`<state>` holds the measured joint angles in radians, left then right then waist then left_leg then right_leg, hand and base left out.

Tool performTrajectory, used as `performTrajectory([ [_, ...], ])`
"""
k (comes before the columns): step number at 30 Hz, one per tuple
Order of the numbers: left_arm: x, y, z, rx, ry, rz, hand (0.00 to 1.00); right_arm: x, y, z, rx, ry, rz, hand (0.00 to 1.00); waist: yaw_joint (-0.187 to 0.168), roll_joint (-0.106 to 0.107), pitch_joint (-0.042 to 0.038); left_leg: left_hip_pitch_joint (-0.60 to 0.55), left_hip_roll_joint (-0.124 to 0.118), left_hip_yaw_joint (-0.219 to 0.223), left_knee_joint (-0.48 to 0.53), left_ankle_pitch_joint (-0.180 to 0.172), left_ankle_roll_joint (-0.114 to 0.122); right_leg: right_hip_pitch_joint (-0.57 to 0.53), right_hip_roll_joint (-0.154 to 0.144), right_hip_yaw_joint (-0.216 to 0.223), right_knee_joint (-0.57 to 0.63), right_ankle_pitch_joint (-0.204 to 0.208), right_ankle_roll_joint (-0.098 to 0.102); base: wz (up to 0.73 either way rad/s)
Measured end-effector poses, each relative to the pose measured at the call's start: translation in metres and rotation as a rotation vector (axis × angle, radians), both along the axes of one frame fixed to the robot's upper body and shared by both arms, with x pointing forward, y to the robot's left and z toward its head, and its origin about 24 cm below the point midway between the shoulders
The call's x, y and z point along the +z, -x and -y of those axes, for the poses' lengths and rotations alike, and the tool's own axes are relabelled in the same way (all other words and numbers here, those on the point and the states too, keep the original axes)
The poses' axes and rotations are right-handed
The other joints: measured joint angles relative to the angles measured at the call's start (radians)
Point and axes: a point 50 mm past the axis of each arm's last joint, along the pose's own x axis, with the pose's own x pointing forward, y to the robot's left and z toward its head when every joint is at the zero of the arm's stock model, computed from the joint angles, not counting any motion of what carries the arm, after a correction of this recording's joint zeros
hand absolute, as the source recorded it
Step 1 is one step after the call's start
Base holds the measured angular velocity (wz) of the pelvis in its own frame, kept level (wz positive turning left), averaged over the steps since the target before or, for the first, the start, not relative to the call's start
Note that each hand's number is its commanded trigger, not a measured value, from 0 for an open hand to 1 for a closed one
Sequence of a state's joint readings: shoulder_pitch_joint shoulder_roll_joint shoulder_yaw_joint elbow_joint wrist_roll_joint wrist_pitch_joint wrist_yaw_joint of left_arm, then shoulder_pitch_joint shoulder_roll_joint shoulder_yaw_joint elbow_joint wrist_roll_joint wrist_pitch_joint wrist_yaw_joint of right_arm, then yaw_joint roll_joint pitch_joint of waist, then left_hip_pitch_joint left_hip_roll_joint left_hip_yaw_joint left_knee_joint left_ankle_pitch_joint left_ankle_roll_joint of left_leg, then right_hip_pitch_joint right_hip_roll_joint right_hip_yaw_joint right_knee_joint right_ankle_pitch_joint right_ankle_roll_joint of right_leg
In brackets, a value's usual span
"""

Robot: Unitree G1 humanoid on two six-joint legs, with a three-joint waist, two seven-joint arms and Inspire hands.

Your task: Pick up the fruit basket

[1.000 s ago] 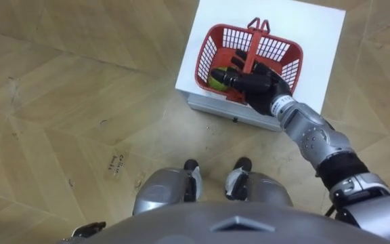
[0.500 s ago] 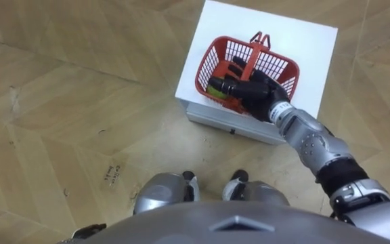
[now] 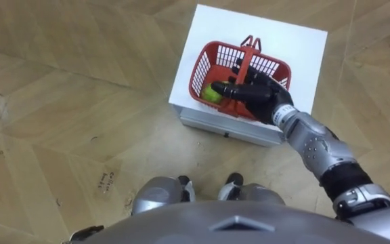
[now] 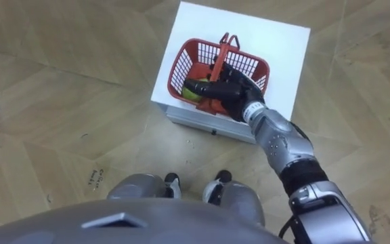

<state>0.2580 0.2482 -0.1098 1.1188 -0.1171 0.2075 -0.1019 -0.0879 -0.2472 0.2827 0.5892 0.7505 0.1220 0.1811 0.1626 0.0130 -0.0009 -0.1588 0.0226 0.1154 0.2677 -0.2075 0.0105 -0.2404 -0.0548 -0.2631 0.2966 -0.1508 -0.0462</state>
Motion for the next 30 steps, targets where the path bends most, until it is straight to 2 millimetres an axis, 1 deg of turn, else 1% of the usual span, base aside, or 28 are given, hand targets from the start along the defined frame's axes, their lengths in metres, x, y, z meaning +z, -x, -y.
performTrajectory([
  [2,0.001,0.0,-0.002,0.019,-0.007,0.005,0.0,0.004,-0.002,0.009,-0.004,0.041,0.021,0.0,-0.01,-0.008,0.0015,-0.005,0.0,0.0,0.0,0.0,0.0,-0.005,0.0,0.0,0.001,0.0,0.0,0.0],
  [4,0.001,0.001,-0.003,0.025,-0.011,0.004,0.0,0.007,-0.004,0.019,-0.018,0.105,0.033,0.0,-0.022,-0.017,0.0001,-0.004,0.001,-0.001,-0.002,0.0,0.0,-0.006,0.003,0.005,0.001,0.0,0.0,0.0],
  [6,0.001,0.002,-0.003,0.027,-0.011,0.002,0.0,0.012,-0.008,0.024,-0.041,0.132,0.054,0.0,-0.025,-0.02,0.0014,-0.002,0.001,-0.003,-0.001,0.0,0.0,-0.006,0.005,0.01,0.002,0.0,0.0,-0.05],
  [9,0.001,0.002,-0.004,0.031,-0.014,0.005,0.0,0.018,-0.012,0.031,-0.075,0.16,0.08,0.0,-0.036,-0.023,0.0007,0.008,0.0,-0.005,0.0,0.0,0.0,0.003,0.005,0.012,0.001,0.0,0.0,-0.04],
  [10,0.001,0.002,-0.004,0.028,-0.016,0.005,0.0,0.017,-0.01,0.033,-0.078,0.179,0.075,0.0,-0.046,-0.024,0.0015,0.014,0.001,-0.007,-0.001,0.0,0.0,0.014,0.005,0.01,-0.005,0.0,0.0,0.03],
  [15,0.002,-0.003,-0.006,0.015,-0.034,0.023,0.0,0.009,0.0,0.036,-0.046,0.271,0.042,0.0,-0.056,-0.03,0.0031,0.032,0.0,-0.008,-0.014,0.0,0.0,0.028,0.006,0.008,-0.007,-0.002,0.002,0.02],
  [17,0.002,-0.005,-0.006,0.014,-0.041,0.031,0.0,0.008,0.0,0.037,-0.045,0.302,0.039,0.0,-0.063,-0.031,0.002,0.032,0.0,-0.008,-0.016,0.0,0.0,0.028,0.006,0.009,-0.007,-0.001,0.003,0.02],
  [19,0.003,-0.005,-0.008,0.024,-0.052,0.035,0.0,0.008,0.001,0.038,-0.045,0.322,0.036,0.0,-0.074,-0.036,-0.0014,0.034,0.0,-0.008,-0.018,0.0,0.0,0.031,0.008,0.009,-0.01,-0.001,0.003,0.0],
  [21,0.003,-0.003,-0.008,0.025,-0.053,0.032,0.0,0.008,0.001,0.04,-0.053,0.322,0.035,0.0,-0.077,-0.037,-0.0024,0.038,0.001,-0.006,-0.02,0.0,0.0,0.036,0.011,0.012,-0.018,0.002,0.003,-0.03],
  [23,0.003,-0.001,-0.008,0.026,-0.053,0.027,0.0,0.008,0.002,0.044,-0.078,0.326,0.032,0.0,-0.078,-0.037,-0.0024,0.047,0.002,-0.005,-0.027,0.0,0.0,0.045,0.013,0.013,-0.025,0.006,0.004,-0.04],
  [24,0.003,0.0,-0.009,0.031,-0.054,0.026,0.0,0.008,0.004,0.048,-0.1,0.331,0.026,0.0,-0.078,-0.038,-0.0041,0.052,0.001,-0.004,-0.03,0.0,0.0,0.05,0.013,0.012,-0.026,0.006,0.005,0.0],
  [27,0.004,0.001,-0.009,0.038,-0.057,0.023,0.0,0.01,0.004,0.054,-0.152,0.337,0.026,0.0,-0.082,-0.042,-0.0052,0.062,0.002,0.002,-0.034,0.0,0.0,0.055,0.012,0.014,-0.026,0.006,0.005,-0.06],
  [29,0.004,0.002,-0.011,0.044,-0.063,0.023,0.0,0.009,0.006,0.058,-0.173,0.346,0.018,0.0,-0.082,-0.043,-0.0056,0.073,0.002,0.003,-0.035,0.0,0.0,0.067,0.013,0.013,-0.039,0.006,0.006,-0.02],
  [30,0.004,0.001,-0.012,0.042,-0.07,0.024,0.0,0.008,0.009,0.061,-0.186,0.352,0.009,0.0,-0.087,-0.044,-0.0066,0.081,0.002,0.003,-0.039,0.0,0.0,0.075,0.013,0.013,-0.043,0.005,0.006,0.0],
])
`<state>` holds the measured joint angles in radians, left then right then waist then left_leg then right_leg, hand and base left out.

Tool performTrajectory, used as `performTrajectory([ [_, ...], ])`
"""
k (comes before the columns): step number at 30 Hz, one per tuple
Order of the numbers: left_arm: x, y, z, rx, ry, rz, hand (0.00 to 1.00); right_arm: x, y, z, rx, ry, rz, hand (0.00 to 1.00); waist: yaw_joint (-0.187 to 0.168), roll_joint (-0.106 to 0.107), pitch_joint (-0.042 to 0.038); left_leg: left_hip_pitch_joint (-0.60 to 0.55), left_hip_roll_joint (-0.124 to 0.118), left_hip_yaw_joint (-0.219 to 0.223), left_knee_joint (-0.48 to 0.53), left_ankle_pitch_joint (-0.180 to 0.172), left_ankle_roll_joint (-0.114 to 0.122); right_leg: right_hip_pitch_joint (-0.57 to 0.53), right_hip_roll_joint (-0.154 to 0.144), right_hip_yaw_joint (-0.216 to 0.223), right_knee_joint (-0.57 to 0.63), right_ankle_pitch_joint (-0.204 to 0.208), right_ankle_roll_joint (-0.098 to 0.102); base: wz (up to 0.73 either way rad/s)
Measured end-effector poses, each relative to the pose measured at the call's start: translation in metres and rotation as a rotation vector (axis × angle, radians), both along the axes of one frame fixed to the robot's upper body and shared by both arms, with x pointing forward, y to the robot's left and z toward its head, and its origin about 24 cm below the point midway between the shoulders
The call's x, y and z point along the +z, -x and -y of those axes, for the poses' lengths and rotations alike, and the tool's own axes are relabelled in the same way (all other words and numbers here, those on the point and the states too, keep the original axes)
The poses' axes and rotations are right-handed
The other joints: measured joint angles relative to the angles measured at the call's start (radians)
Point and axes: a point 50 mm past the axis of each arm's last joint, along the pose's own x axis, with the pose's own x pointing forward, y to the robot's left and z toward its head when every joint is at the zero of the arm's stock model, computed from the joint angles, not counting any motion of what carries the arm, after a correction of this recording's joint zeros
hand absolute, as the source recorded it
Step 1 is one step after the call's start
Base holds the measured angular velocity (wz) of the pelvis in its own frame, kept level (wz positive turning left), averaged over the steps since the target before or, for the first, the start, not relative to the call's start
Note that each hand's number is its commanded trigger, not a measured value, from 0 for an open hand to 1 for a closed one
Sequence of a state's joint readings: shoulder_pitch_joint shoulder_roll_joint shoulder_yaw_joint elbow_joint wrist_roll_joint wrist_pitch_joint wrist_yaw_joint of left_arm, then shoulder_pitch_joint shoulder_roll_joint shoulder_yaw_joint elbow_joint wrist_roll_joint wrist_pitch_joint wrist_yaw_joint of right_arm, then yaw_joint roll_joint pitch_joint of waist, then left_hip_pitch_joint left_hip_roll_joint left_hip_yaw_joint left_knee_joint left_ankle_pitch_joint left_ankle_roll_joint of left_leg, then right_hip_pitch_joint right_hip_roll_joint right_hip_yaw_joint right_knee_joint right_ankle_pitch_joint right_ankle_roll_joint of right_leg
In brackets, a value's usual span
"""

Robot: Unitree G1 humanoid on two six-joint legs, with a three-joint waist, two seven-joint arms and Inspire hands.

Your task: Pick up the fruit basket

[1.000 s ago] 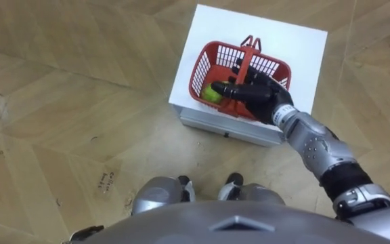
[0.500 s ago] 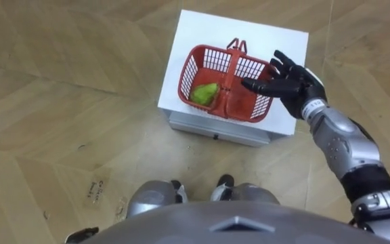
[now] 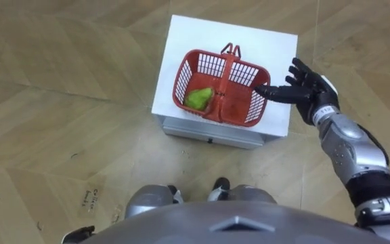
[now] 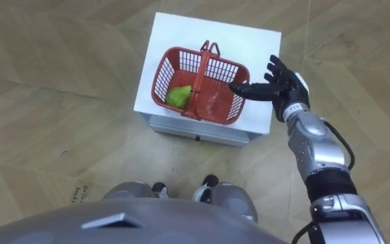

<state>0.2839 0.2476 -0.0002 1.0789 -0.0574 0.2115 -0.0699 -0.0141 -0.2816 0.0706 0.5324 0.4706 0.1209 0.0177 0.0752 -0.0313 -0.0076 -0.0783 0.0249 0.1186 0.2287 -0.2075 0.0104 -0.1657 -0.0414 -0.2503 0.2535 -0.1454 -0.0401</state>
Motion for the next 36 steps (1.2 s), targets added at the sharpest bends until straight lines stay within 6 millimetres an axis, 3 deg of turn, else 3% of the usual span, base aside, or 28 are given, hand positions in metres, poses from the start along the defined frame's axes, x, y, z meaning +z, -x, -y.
performTrajectory([
  [5,0.001,-0.001,-0.002,-0.021,-0.04,-0.002,0.0,-0.003,0.008,0.006,-0.016,0.065,-0.021,0.0,-0.018,0.0,0.0,0.033,0.002,0.012,-0.025,0.0,0.0,0.02,0.004,0.005,-0.005,-0.001,0.001,-0.04],
  [8,0.002,-0.009,-0.003,-0.026,-0.055,0.029,0.0,-0.012,0.025,0.009,-0.02,0.099,-0.074,0.0,-0.02,-0.003,0.0003,0.054,0.003,0.017,-0.033,0.0,0.0,0.031,0.011,0.022,-0.011,-0.003,0.005,-0.06],
  [14,0.002,-0.016,-0.002,-0.029,-0.095,0.066,0.0,-0.042,0.07,0.014,-0.085,0.152,-0.242,0.0,-0.046,-0.002,0.0075,0.096,0.007,0.028,-0.06,-0.003,-0.005,0.062,0.025,0.04,-0.016,-0.004,0.006,-0.11],
  [18,0.003,-0.033,-0.001,-0.03,-0.136,0.132,0.0,-0.064,0.103,0.026,-0.132,0.207,-0.406,0.0,-0.049,-0.005,0.0095,0.109,0.01,0.041,-0.061,-0.006,-0.008,0.068,0.028,0.059,-0.018,-0.004,0.005,-0.14],
  [22,0.003,-0.035,0.001,-0.055,-0.142,0.152,0.0,-0.079,0.136,0.031,-0.144,0.254,-0.556,0.0,-0.054,-0.005,0.0144,0.128,0.009,0.043,-0.061,-0.006,-0.008,0.086,0.033,0.082,-0.033,-0.005,0.006,-0.15],
  [28,0.001,-0.037,0.006,-0.112,-0.142,0.143,0.0,-0.096,0.175,0.014,-0.158,0.186,-0.715,0.0,-0.071,-0.001,0.0157,0.15,0.016,0.048,-0.065,-0.008,-0.013,0.114,0.044,0.089,-0.052,-0.004,0.004,-0.03],
  [36,-0.003,-0.029,0.016,-0.168,-0.112,0.073,0.0,-0.101,0.205,0.009,-0.099,0.163,-0.826,0.0,-0.07,0.019,0.012,0.195,0.016,0.046,-0.065,-0.009,-0.013,0.153,0.052,0.108,-0.074,-0.006,0.004,-0.07],
])
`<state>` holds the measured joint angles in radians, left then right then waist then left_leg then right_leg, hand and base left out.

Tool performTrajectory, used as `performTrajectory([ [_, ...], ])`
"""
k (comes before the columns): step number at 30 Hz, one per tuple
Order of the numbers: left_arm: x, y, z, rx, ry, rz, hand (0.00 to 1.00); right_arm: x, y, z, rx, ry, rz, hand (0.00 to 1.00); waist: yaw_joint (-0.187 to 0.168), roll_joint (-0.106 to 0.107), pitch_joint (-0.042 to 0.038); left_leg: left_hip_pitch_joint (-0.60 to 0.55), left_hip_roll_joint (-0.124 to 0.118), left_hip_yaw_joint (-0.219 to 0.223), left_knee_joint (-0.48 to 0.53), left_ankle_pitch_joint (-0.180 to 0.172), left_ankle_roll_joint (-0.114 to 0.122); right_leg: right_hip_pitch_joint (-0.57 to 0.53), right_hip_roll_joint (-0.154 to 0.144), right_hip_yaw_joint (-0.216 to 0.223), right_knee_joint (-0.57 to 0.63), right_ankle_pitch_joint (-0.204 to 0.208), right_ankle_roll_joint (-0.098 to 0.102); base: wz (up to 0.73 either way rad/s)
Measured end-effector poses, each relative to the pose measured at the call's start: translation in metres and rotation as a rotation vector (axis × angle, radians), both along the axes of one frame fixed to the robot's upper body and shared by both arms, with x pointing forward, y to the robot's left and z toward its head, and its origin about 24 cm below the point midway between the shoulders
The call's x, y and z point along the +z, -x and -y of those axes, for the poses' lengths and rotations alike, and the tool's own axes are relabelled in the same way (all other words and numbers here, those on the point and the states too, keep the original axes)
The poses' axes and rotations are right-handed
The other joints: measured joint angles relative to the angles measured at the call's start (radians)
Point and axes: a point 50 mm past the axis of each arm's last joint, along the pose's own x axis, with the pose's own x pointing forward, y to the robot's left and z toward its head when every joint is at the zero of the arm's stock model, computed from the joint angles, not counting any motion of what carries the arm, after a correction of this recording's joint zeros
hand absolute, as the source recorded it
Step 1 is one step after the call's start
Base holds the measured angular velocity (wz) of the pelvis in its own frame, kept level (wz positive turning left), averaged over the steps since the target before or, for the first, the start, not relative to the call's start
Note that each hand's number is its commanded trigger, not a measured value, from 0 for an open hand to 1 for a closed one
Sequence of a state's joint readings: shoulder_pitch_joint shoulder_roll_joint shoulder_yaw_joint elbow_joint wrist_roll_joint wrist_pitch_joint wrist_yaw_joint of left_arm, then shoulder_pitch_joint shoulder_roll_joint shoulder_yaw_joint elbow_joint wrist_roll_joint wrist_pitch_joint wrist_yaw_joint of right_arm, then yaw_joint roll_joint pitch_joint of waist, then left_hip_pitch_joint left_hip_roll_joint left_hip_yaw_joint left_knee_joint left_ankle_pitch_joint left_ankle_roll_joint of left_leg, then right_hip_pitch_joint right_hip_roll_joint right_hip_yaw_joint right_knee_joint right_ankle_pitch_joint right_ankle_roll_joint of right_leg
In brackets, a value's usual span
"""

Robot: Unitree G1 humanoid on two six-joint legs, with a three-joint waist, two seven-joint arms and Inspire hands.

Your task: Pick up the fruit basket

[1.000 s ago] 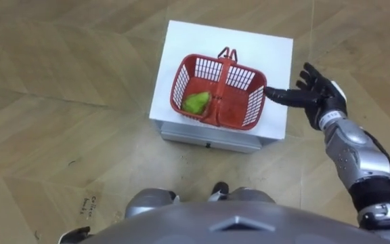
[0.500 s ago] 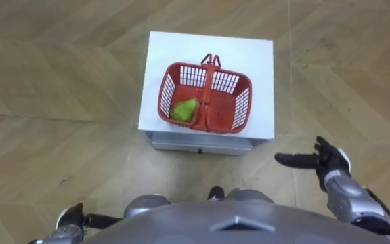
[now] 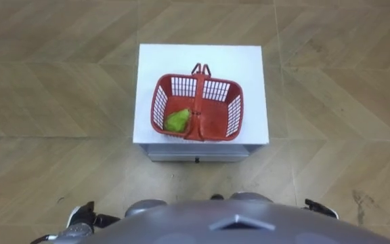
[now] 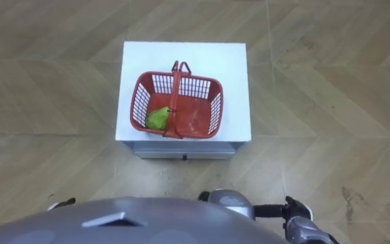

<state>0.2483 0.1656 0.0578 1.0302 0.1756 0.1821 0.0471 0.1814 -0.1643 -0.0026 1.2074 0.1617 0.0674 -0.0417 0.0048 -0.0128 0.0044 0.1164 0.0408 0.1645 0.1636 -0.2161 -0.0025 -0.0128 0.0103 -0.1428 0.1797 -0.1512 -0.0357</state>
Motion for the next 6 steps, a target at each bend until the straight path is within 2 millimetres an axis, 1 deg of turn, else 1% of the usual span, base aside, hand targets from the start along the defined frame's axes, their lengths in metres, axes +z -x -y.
performTrajectory([
  [3,0.0,0.002,0.0,-0.048,-0.001,-0.037,0.0,-0.001,0.008,0.0,0.075,0.007,-0.065,0.0,-0.002,0.008,-0.0033,0.002,0.0,-0.004,0.0,0.0,0.0,0.004,0.004,0.001,-0.005,0.0,0.0,-0.02],
  [6,-0.001,0.006,0.0,-0.05,0.001,-0.066,0.0,-0.001,0.014,0.0,0.119,0.002,-0.121,0.0,-0.001,0.011,-0.0021,0.017,0.0,-0.005,0.0,0.0,0.0,0.022,0.005,0.003,-0.005,0.0,-0.001,-0.02],
])
